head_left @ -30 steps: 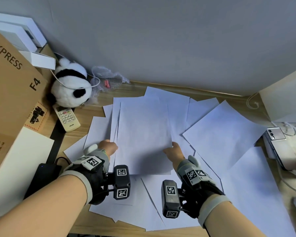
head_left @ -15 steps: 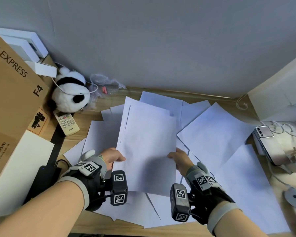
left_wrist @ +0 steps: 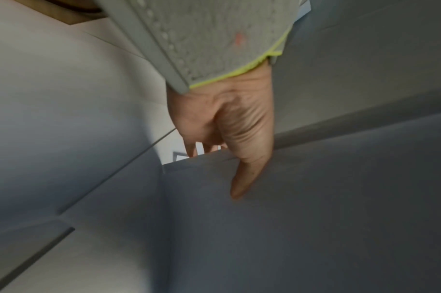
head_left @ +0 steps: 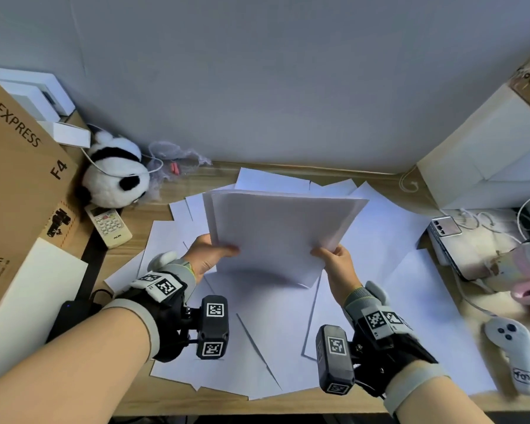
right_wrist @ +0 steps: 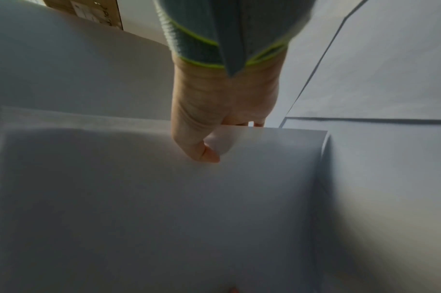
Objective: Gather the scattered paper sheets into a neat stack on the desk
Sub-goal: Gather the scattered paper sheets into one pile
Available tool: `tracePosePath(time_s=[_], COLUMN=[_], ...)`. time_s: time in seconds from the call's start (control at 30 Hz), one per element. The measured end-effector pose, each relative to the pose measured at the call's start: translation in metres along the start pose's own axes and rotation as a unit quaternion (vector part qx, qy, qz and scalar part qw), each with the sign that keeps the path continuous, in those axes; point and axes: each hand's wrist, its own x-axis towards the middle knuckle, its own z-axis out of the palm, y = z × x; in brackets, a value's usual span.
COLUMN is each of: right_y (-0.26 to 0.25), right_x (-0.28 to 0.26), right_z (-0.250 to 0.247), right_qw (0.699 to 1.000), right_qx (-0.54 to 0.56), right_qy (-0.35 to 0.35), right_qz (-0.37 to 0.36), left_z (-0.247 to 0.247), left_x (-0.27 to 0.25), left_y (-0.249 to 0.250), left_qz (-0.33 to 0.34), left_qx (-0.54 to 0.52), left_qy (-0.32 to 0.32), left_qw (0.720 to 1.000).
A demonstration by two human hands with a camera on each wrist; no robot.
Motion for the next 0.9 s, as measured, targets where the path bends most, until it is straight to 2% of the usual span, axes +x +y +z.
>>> tracePosePath(time_s=[0.13,0.23,0.37,0.47,0.53,0.7,0.9], right_y=[0.011,0.015,0.018,0.025,0.028,0.031,0.032], right_x=[0.0,0.003,0.014,0.028,0.032,0.041,0.062], right_z=[-0.003,-0.003,-0.011,-0.025,-0.034,-0.045,-0.038], right_qw=[0.999,0.999,0.995,0.984,0.979,0.975,0.974], right_qx=[-0.051,-0.041,-0.019,-0.049,-0.06,-0.077,-0.082], right_qy=[-0.008,0.005,0.1,0.171,0.192,0.188,0.175], right_qz=[-0.008,-0.022,-0.024,0.006,0.033,0.087,0.121], left_z=[0.009,0.014,0.011,0.001,-0.006,-0.013,-0.01], left_x=[-0.002,-0.002,0.006,0.016,0.021,0.032,0.053], left_y=[-0.005,-0.001,0.003,-0.001,-0.005,-0.012,-0.008], left_qz=[0.017,0.036,0.038,-0.004,-0.043,-0.108,-0.123], left_qx=[0.002,0.008,0.007,0.02,0.013,0.015,0.007], left_qy=[0.048,0.059,0.078,0.12,0.144,0.146,0.147], left_qw=[0.999,0.998,0.996,0.993,0.989,0.983,0.981])
